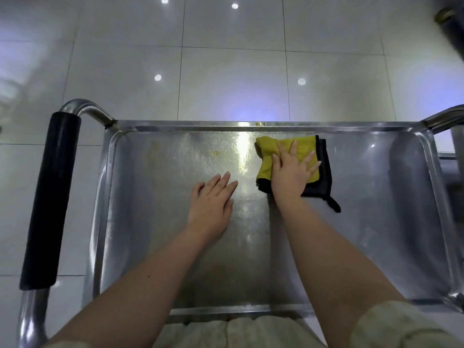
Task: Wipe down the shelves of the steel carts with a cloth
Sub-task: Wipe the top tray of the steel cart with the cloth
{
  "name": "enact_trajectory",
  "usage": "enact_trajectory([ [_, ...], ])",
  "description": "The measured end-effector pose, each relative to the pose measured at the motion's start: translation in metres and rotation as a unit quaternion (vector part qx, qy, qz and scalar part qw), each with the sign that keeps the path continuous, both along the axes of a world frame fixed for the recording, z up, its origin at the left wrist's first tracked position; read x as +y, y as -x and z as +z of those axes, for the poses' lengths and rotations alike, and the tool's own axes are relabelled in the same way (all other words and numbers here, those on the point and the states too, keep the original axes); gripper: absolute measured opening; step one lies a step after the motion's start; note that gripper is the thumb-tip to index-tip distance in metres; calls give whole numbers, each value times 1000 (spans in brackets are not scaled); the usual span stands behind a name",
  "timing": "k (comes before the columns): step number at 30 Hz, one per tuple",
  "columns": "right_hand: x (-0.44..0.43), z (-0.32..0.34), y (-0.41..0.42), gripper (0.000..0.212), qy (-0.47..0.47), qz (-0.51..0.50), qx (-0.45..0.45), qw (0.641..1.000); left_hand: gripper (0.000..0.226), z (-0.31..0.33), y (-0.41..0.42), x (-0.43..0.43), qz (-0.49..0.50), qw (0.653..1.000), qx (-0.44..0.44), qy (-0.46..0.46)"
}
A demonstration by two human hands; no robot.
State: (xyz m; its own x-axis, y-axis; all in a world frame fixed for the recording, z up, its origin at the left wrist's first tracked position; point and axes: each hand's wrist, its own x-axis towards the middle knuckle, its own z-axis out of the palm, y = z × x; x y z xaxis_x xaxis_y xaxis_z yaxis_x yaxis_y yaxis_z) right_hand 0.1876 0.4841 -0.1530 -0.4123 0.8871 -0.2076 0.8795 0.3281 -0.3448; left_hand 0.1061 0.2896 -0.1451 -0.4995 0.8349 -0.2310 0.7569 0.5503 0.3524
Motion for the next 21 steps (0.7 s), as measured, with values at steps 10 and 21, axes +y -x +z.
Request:
enact_trajectory([
  [10, 33, 23, 59, 45, 141, -83, 218, 962, 53, 12, 26, 7, 69, 998, -7, 10],
  [21, -57, 10, 25, 49, 122, 295, 85, 944, 54, 6, 32, -37, 156, 986, -13, -52],
])
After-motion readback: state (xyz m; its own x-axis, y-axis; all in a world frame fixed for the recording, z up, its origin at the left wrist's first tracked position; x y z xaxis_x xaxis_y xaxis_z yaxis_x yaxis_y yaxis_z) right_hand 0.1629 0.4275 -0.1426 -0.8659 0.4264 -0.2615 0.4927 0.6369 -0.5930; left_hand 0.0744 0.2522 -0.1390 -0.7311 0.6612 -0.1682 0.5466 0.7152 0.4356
